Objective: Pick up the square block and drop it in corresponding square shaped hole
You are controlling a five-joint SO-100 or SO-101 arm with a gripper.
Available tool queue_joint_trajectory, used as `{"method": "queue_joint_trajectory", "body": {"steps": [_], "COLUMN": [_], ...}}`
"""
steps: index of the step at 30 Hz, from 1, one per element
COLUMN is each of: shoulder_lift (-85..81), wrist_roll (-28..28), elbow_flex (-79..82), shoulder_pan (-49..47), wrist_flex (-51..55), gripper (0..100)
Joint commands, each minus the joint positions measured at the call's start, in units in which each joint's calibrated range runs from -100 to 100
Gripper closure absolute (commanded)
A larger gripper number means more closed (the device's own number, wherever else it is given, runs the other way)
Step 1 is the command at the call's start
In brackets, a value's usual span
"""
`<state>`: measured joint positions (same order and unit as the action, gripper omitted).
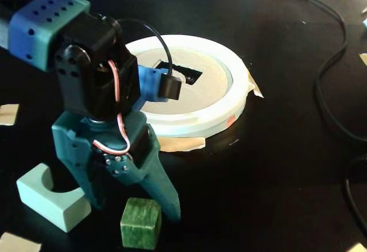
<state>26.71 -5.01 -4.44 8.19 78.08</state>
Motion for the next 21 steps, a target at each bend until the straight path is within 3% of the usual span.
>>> {"method": "queue_joint_trajectory", "body": {"steps": [1, 2, 8, 21], "shoulder_lift": [-0.33, -0.33, -0.33, -0.33], "wrist_roll": [-0.39, -0.34, -0.34, 0.0], "elbow_flex": [-4.39, -4.39, -4.39, -4.39], "shoulder_pan": [-0.2, 0.05, 0.17, 0.17], "wrist_flex": [-0.56, -0.56, -0.56, -0.56], "gripper": [13, 14, 43, 64]}}
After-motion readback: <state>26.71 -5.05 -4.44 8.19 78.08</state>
